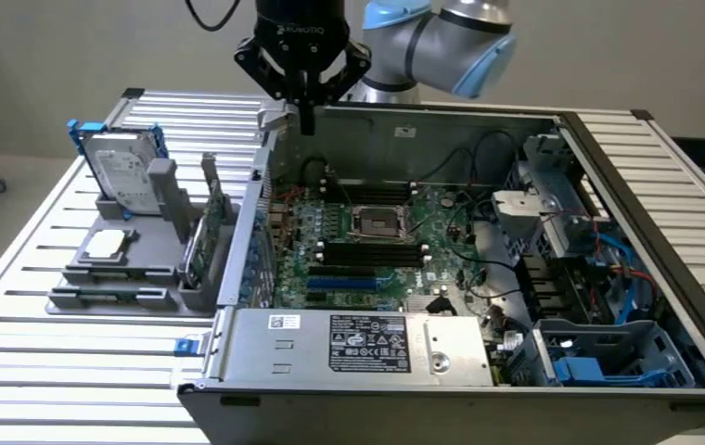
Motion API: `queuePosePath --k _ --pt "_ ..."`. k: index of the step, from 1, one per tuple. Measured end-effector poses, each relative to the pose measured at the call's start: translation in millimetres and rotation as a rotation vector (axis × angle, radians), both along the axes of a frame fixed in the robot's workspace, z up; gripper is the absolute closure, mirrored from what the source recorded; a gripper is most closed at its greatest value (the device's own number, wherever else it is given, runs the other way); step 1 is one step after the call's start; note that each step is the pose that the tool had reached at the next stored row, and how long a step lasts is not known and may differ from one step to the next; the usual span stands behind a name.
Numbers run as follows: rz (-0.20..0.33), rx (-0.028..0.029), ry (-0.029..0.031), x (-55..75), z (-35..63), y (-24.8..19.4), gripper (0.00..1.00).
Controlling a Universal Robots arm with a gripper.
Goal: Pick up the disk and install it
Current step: 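Reach for the disk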
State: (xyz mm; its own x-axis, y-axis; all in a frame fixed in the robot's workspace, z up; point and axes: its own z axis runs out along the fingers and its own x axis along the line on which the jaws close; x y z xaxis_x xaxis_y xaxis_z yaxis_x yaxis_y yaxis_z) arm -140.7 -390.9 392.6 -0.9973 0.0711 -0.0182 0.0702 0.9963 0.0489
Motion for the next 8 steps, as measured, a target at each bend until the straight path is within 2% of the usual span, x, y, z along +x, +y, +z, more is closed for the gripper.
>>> queuePosePath --k 8 --pt "0.000 0.0033 0.0020 -24.4 0.0 12.0 0.89"
